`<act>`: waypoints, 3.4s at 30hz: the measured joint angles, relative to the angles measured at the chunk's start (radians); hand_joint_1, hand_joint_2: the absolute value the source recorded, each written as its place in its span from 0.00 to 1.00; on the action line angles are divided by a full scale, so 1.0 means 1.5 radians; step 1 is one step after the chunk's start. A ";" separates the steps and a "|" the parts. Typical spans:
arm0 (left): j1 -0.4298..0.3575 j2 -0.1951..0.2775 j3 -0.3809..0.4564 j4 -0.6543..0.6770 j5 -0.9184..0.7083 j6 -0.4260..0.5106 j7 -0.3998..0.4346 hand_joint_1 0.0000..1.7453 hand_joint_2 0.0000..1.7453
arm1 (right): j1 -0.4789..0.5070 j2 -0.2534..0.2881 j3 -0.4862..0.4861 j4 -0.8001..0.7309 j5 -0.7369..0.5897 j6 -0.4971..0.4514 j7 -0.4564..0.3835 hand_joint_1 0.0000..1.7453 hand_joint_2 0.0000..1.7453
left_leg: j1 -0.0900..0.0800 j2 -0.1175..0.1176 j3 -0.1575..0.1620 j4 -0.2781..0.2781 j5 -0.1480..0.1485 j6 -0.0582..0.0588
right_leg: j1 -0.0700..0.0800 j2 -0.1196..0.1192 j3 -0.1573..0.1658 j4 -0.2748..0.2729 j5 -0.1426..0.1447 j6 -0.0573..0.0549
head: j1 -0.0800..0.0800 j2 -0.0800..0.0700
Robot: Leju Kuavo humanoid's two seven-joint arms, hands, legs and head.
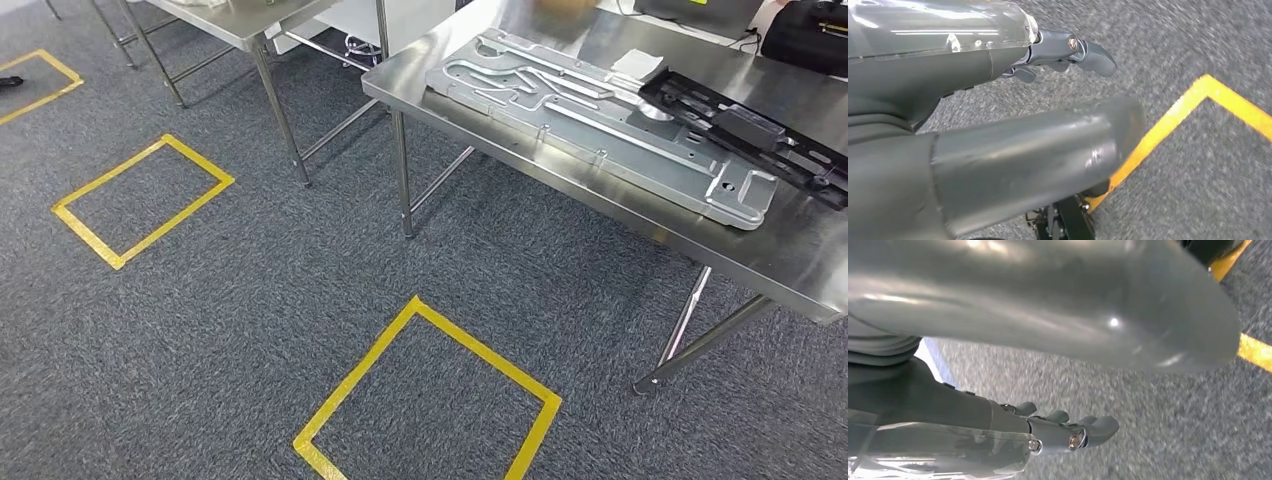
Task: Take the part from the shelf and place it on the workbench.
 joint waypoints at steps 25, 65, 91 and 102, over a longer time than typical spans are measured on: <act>-0.002 0.008 0.002 0.000 -0.010 -0.013 0.016 0.00 0.00 | 0.001 -0.003 0.011 0.007 0.021 0.029 0.016 0.00 0.00 | 0.003 -0.028 0.020 -0.039 0.028 0.017 | 0.000 0.041 -0.023 0.036 -0.007 0.020 | 0.006 0.000; -0.005 -0.009 -0.018 0.000 -0.045 -0.016 0.012 0.00 0.00 | 0.006 -0.034 0.009 0.005 0.017 0.047 -0.006 0.00 0.00 | 0.005 0.028 -0.064 0.142 -0.067 -0.014 | 0.003 -0.032 -0.023 0.023 -0.003 -0.007 | -0.003 0.000; 0.008 -0.020 -0.036 -0.006 -0.071 -0.017 -0.014 0.00 0.00 | 0.001 -0.033 -0.016 0.005 0.031 0.045 0.005 0.00 0.00 | 0.003 -0.031 0.013 -0.021 0.010 -0.006 | -0.005 0.011 -0.027 0.034 -0.004 0.006 | 0.002 0.000; 0.008 -0.035 -0.047 -0.025 -0.083 -0.015 -0.014 0.00 0.00 | 0.002 -0.030 -0.021 0.005 0.032 0.044 0.027 0.00 0.00 | -0.003 0.075 0.027 -0.035 0.017 -0.002 | 0.007 -0.081 -0.013 0.032 -0.016 0.006 | -0.004 0.000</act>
